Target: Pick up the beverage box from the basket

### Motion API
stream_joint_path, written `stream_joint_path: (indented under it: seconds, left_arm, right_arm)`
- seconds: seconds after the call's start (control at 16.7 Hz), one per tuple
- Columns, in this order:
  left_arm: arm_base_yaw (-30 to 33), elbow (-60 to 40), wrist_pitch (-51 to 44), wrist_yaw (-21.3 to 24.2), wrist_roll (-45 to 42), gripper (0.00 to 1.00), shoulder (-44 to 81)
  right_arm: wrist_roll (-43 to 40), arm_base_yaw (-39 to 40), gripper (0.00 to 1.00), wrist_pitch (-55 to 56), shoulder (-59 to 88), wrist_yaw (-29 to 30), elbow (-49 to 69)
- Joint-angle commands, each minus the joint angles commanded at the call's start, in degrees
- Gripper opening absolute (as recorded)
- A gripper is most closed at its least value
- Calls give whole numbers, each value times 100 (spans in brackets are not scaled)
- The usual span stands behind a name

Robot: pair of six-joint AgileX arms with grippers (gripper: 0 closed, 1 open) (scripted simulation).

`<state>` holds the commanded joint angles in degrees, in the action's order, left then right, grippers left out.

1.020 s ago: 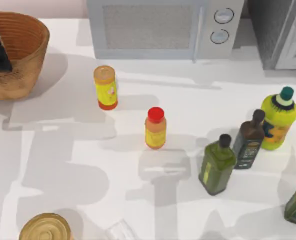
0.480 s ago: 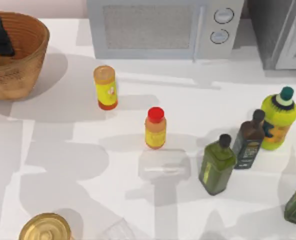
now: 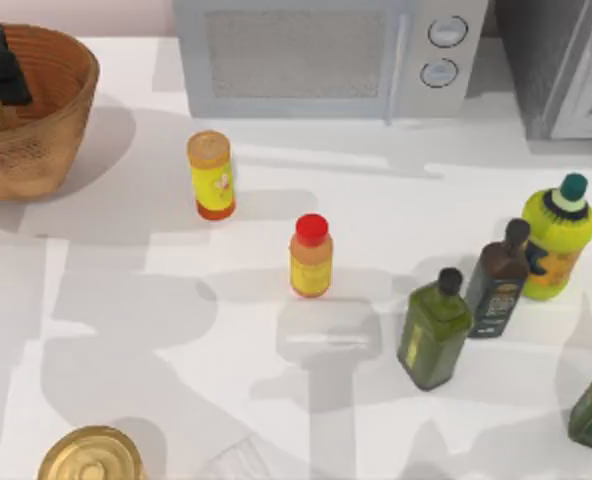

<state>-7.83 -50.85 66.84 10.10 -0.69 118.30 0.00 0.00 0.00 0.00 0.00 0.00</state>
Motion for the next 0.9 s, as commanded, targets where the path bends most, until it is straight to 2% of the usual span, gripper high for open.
stream_joint_path:
  seconds: [0.72,0.9]
  left_arm:
    - [0,0,0,0,0,2,0]
    - [0,0,0,0,0,0,0]
  right_arm:
    - [0,0,100,0,0,0,0]
    - [0,0,100,0,0,0,0]
